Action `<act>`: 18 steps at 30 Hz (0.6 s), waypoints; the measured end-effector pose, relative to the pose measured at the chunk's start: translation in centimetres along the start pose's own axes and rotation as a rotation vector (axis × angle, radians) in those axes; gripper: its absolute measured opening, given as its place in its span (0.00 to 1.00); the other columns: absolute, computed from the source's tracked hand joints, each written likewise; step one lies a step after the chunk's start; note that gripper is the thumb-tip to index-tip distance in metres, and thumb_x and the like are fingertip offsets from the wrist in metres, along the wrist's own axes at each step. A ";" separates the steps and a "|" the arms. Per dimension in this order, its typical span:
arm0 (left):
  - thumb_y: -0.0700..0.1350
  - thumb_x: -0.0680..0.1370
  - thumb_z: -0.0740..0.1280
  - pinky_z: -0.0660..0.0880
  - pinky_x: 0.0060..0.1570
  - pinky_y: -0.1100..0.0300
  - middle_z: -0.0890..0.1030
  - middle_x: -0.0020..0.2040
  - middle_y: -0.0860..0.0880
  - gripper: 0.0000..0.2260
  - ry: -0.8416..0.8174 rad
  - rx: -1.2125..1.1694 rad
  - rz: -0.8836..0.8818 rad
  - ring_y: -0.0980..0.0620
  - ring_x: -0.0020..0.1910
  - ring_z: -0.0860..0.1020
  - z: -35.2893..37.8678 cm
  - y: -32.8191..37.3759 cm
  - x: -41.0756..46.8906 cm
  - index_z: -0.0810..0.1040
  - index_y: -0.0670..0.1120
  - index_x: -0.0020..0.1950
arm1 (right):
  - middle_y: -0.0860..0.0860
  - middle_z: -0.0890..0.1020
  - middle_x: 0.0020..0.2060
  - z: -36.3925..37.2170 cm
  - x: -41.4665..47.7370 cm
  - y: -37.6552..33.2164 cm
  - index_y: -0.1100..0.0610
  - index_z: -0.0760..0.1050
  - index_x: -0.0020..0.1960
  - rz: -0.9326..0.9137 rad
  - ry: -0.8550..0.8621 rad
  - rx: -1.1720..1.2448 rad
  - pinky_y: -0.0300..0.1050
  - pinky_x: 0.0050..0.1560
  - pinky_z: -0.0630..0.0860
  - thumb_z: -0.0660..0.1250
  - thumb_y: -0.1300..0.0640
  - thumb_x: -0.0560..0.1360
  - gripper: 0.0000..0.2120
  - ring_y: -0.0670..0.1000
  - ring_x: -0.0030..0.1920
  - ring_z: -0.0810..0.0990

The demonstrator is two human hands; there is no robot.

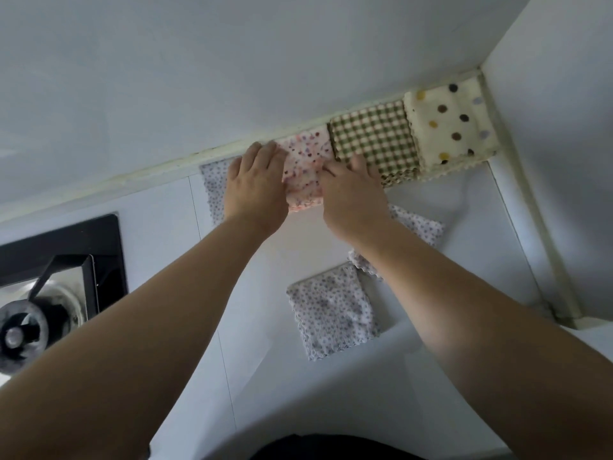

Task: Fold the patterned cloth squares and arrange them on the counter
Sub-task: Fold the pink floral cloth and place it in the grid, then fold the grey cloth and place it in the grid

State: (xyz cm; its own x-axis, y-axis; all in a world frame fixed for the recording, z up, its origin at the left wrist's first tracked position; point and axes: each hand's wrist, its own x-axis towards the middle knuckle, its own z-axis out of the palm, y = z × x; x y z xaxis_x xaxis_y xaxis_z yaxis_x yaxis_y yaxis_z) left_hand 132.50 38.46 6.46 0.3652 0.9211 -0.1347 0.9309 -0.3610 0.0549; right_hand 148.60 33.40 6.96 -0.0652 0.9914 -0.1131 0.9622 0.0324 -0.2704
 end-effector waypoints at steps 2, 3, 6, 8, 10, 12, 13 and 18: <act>0.41 0.81 0.61 0.43 0.80 0.45 0.52 0.83 0.46 0.30 -0.082 0.065 -0.033 0.44 0.82 0.45 -0.6 0.6 0.0 0.55 0.47 0.82 | 0.48 0.74 0.69 0.0 -0.5 0.6 0.55 0.73 0.70 -0.008 -0.013 0.002 0.53 0.64 0.67 0.56 0.65 0.77 0.24 0.58 0.63 0.68; 0.39 0.79 0.60 0.41 0.79 0.44 0.49 0.83 0.44 0.32 -0.074 0.096 -0.038 0.42 0.82 0.41 -1.0 1.1 -0.3 0.54 0.47 0.82 | 0.49 0.74 0.70 0.0 -0.9 0.8 0.55 0.74 0.70 -0.013 0.013 0.016 0.53 0.63 0.67 0.58 0.65 0.76 0.23 0.58 0.64 0.68; 0.35 0.76 0.59 0.41 0.79 0.41 0.49 0.83 0.42 0.31 0.033 0.098 0.013 0.40 0.82 0.41 -1.8 2.9 -2.2 0.60 0.46 0.80 | 0.54 0.78 0.62 0.3 -3.2 1.7 0.58 0.78 0.63 0.015 0.128 0.088 0.56 0.60 0.73 0.63 0.67 0.74 0.18 0.59 0.60 0.73; 0.34 0.75 0.60 0.49 0.79 0.42 0.60 0.80 0.41 0.25 0.125 0.042 0.112 0.40 0.81 0.51 -1.4 4.0 -4.5 0.71 0.44 0.72 | 0.55 0.78 0.54 0.7 -5.3 2.3 0.59 0.79 0.58 0.043 0.147 0.154 0.56 0.54 0.76 0.65 0.66 0.74 0.14 0.59 0.55 0.75; 0.33 0.72 0.65 0.62 0.71 0.47 0.75 0.69 0.42 0.18 0.181 -0.027 0.229 0.40 0.72 0.68 -0.3 4.7 -6.8 0.79 0.44 0.61 | 0.56 0.78 0.50 0.8 -7.9 2.7 0.60 0.79 0.55 0.071 0.125 0.217 0.56 0.50 0.77 0.65 0.65 0.75 0.10 0.58 0.52 0.76; 0.34 0.70 0.68 0.66 0.58 0.51 0.79 0.55 0.45 0.13 0.144 -0.108 0.299 0.41 0.58 0.76 0.9 5.2 -9.2 0.81 0.45 0.53 | 0.56 0.78 0.49 0.6 -10.6 2.9 0.59 0.78 0.53 0.113 0.094 0.253 0.54 0.47 0.76 0.63 0.61 0.77 0.08 0.58 0.49 0.76; 0.35 0.71 0.69 0.68 0.55 0.51 0.79 0.51 0.46 0.11 0.094 -0.143 0.311 0.41 0.53 0.77 1.5 5.5 -10.4 0.82 0.45 0.51 | 0.55 0.78 0.48 0.3 -11.8 2.9 0.59 0.77 0.52 0.142 0.063 0.260 0.53 0.45 0.76 0.60 0.57 0.78 0.09 0.58 0.48 0.76; 0.42 0.76 0.68 0.71 0.61 0.51 0.77 0.58 0.49 0.14 -0.188 -0.120 0.265 0.45 0.59 0.75 2.8 6.7 -14.6 0.79 0.49 0.62 | 0.53 0.78 0.47 -0.1 -15.9 1.8 0.56 0.75 0.53 0.318 -0.178 0.226 0.49 0.44 0.74 0.57 0.48 0.82 0.13 0.57 0.48 0.78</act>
State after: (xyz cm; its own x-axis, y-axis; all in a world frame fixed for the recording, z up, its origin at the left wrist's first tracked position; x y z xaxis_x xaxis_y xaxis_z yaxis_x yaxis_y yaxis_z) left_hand 133.38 22.19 6.02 0.5984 0.7510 -0.2791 0.8011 -0.5539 0.2269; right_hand 151.40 17.70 8.32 0.1612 0.9097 -0.3827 0.8612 -0.3191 -0.3955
